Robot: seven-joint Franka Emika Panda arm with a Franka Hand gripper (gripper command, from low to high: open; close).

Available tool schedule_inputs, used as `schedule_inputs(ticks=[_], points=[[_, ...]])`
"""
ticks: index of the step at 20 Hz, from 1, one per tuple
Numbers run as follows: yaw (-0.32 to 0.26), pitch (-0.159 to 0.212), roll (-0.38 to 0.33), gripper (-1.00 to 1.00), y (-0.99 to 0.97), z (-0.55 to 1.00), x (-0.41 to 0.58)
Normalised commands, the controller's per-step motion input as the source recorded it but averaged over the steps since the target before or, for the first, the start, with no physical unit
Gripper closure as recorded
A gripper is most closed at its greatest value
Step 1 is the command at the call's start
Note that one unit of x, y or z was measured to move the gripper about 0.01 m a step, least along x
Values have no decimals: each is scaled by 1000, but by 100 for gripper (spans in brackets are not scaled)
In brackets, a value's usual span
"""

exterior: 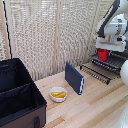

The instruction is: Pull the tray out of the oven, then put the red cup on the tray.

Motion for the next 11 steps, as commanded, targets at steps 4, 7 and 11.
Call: schedule_inputs(ticks=[4,7,11], points=[[-45,10,4,-100,-61,664,128],[-67,31,0,-100,-10,875,142],[-70,46,5,-100,0,917,101]])
